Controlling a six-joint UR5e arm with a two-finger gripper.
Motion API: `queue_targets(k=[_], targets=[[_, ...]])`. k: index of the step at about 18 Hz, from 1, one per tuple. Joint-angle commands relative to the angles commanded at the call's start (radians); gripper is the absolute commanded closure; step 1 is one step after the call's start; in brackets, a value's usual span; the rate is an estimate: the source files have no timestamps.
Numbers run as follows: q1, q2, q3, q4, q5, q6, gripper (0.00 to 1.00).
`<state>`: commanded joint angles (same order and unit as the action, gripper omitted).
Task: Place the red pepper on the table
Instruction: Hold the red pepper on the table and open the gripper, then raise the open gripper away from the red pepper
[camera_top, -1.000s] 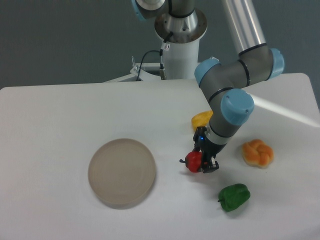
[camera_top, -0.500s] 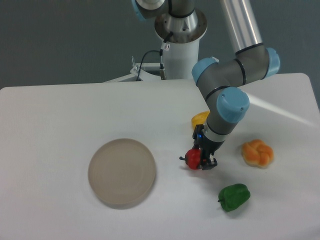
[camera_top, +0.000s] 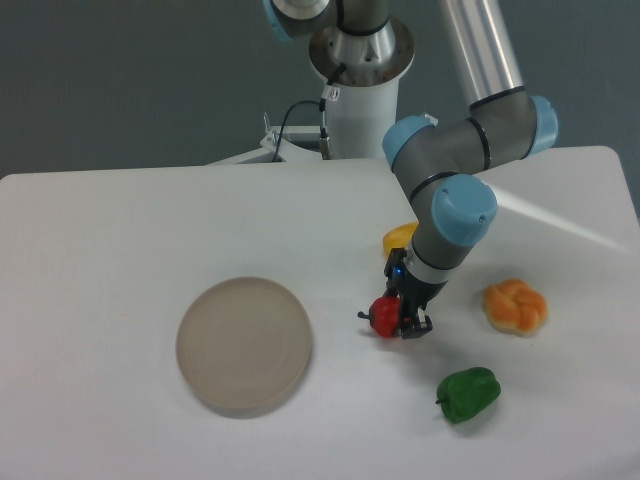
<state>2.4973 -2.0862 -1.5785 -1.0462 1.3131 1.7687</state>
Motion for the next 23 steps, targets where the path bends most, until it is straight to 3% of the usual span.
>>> queue_targets(k=[17, 23], targets=[[0.000, -0.005, -0.012, 0.020, 0.002, 0.002, 0.35], [0.000, -0.003, -0.012, 0.021, 0.002, 0.002, 0.22]])
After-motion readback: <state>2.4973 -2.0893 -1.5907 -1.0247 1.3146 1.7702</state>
